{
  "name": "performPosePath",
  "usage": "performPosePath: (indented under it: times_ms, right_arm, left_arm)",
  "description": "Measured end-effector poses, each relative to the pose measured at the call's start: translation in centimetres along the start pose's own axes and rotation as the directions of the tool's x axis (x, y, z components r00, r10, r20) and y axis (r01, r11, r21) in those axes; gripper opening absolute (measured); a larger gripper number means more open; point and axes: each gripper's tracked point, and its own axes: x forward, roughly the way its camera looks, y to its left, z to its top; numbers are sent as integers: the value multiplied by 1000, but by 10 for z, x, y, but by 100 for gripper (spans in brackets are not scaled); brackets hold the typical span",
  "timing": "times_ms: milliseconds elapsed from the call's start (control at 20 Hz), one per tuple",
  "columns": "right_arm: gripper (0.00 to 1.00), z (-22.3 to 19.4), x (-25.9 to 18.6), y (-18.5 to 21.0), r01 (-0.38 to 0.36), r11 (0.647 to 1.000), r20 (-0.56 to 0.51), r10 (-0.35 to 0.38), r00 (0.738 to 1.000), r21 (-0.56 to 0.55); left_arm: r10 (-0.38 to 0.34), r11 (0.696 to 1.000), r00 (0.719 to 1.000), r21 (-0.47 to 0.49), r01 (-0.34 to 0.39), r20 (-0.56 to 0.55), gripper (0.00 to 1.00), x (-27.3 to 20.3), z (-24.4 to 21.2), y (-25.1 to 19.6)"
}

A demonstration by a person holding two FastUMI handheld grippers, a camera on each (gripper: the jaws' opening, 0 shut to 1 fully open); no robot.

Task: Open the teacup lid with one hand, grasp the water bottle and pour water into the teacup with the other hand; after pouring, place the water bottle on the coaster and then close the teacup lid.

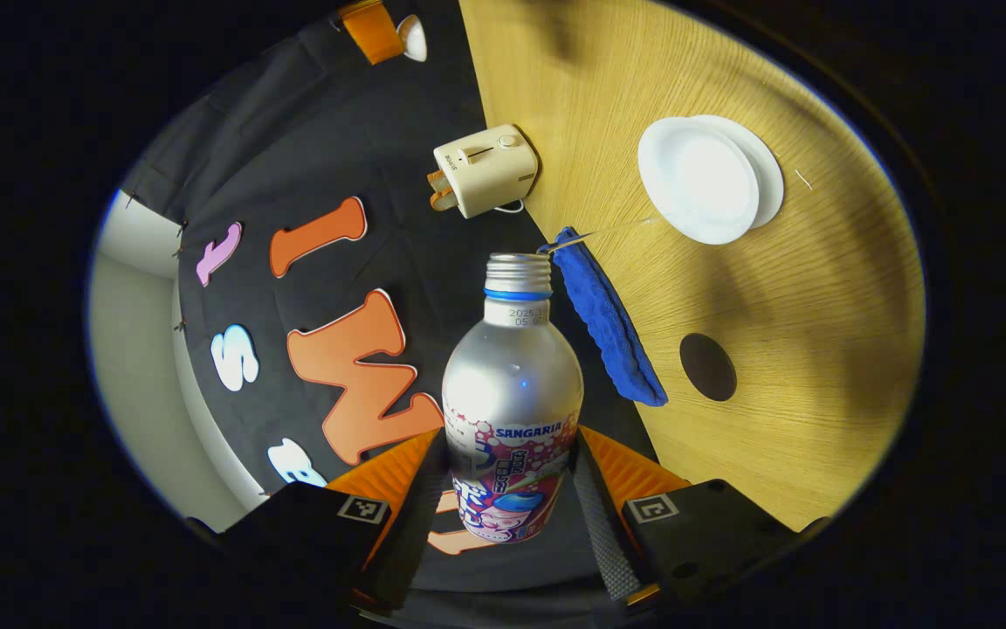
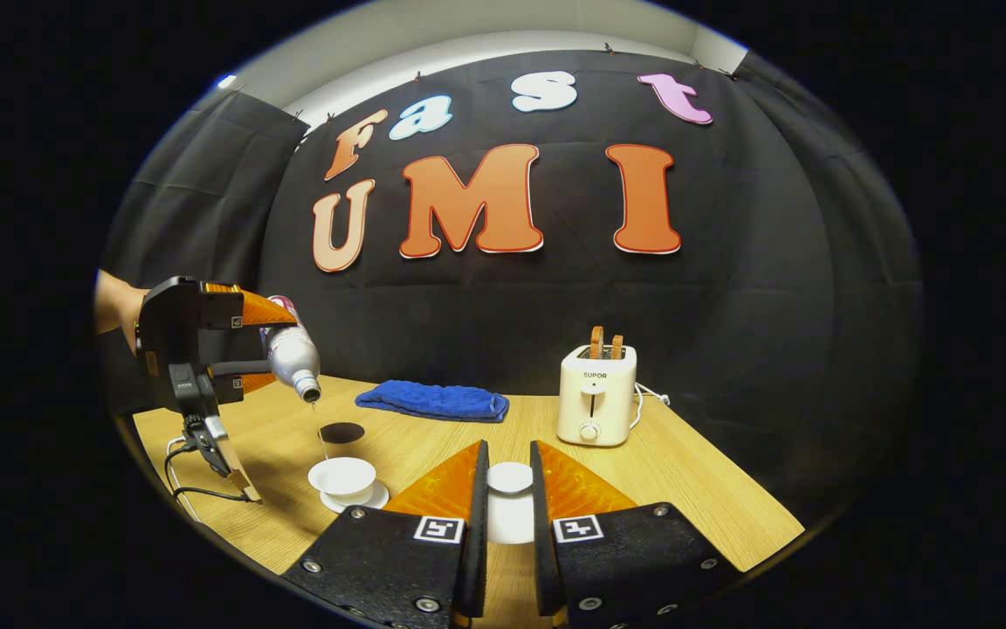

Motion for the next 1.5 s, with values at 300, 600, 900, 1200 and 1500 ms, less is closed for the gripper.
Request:
performPosePath:
  times_ms: [300, 600, 900, 1200, 1500]
  right_arm:
    - [23, -1, 1, 0, 0, 1000, 1, 0, 1000, 5]
    - [23, -2, -1, 0, 2, 1000, -2, -2, 1000, 5]
    - [23, -2, -2, 3, -1, 1000, -5, 1, 1000, -2]
    - [23, 2, -4, 9, 0, 1000, -6, 0, 1000, -19]
    - [23, -4, -2, 21, 1, 999, -37, -2, 999, -48]
  left_arm:
    - [-5, 998, 999, 66, 3, 37, 84, 5, 18, -12]
    - [2, 993, 998, 117, -9, 64, 81, 8, 30, -20]
    - [4, 991, 997, 135, -14, 71, 84, 10, 32, -20]
    - [40, 992, 997, 116, -48, 72, 84, 7, 25, -1]
    - [89, 993, 992, 74, -96, 87, 84, 4, 23, 7]
